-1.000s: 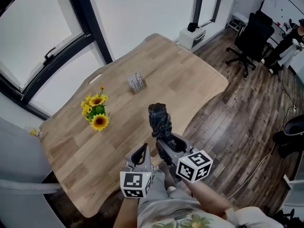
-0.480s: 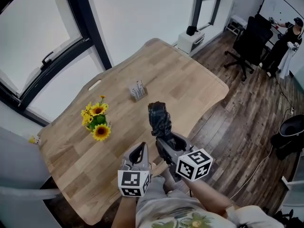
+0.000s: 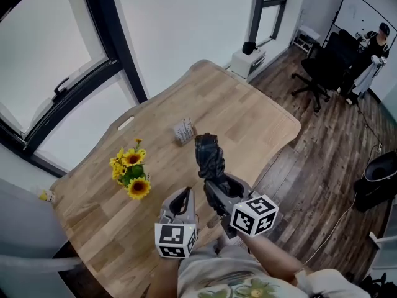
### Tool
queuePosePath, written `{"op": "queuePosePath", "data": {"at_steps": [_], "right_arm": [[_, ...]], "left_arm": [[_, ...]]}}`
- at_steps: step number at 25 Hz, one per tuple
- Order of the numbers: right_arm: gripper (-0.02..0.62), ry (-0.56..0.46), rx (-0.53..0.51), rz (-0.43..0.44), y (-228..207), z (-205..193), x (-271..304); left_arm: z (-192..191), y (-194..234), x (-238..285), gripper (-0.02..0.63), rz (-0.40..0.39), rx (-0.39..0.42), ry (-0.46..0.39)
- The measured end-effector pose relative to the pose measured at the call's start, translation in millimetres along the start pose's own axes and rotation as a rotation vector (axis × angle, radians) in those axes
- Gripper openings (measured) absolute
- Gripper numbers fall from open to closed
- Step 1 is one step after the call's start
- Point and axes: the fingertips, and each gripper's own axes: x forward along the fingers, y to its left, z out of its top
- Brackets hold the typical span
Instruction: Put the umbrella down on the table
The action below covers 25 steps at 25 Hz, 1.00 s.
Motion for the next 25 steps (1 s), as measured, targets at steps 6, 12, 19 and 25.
{"op": "queuePosePath", "data": {"at_steps": [6, 12, 19, 25], "right_arm": [[0.183, -0.011, 0.008, -0.011, 3, 0, 13], [0.183, 0.003, 0.014, -0.012, 3, -6, 23], [0.183, 0.011, 0.019, -0.011, 0, -8, 32], [0.183, 0.02, 0.027, -0.013, -3, -11, 35]], "left_arm": [[2, 17, 2, 0.002, -0.004, -0.005, -0.008], [-1, 31, 2, 0.002, 0.009, -0.02, -0.014], [-2, 33, 8, 0.002, 0.009, -0.03, -0.022], [-3, 36, 8, 0.002, 0.015, -0.036, -0.022]]}}
